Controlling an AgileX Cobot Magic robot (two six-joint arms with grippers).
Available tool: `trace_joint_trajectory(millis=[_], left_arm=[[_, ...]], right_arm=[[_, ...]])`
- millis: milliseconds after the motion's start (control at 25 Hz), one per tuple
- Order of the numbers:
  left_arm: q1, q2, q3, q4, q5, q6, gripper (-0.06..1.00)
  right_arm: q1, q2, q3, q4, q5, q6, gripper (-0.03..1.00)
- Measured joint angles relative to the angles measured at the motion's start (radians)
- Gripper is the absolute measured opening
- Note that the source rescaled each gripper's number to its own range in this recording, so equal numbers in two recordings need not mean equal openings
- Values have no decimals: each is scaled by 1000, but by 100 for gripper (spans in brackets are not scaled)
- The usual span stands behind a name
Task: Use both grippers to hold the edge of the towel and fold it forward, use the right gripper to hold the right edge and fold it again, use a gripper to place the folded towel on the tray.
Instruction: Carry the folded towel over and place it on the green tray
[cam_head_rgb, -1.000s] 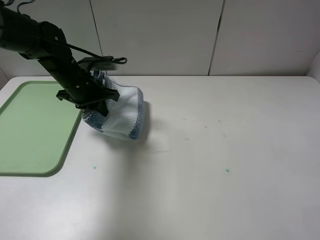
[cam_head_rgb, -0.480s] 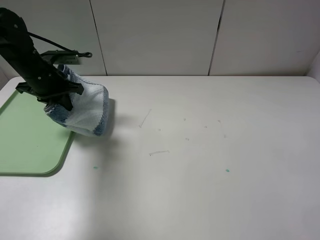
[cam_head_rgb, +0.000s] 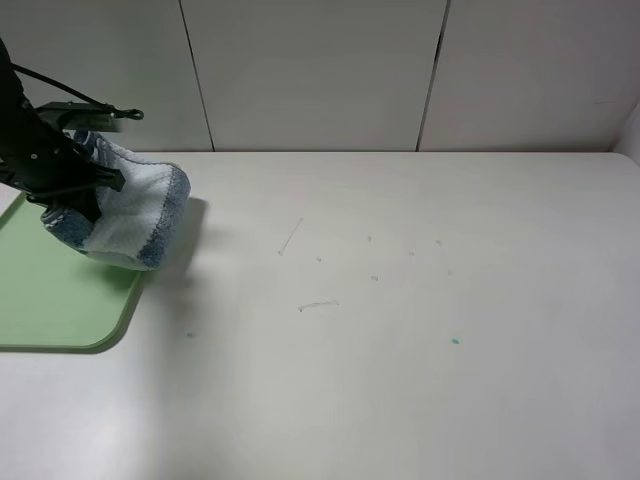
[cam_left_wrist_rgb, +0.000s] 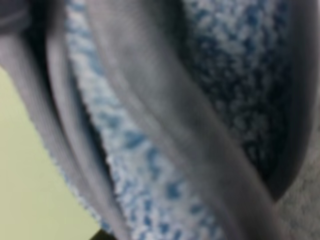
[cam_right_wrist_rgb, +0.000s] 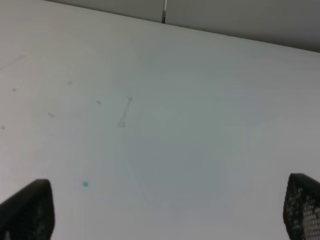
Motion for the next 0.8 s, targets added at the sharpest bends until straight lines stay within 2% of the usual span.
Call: trace_joint_trajectory(millis=[360,800], left_arm=[[52,0,0,77,-54,0,18],[87,0,1,92,-101,0,18]], right_arm=[[0,0,0,0,-1,0,100],[0,0,0,0,-1,0,100]])
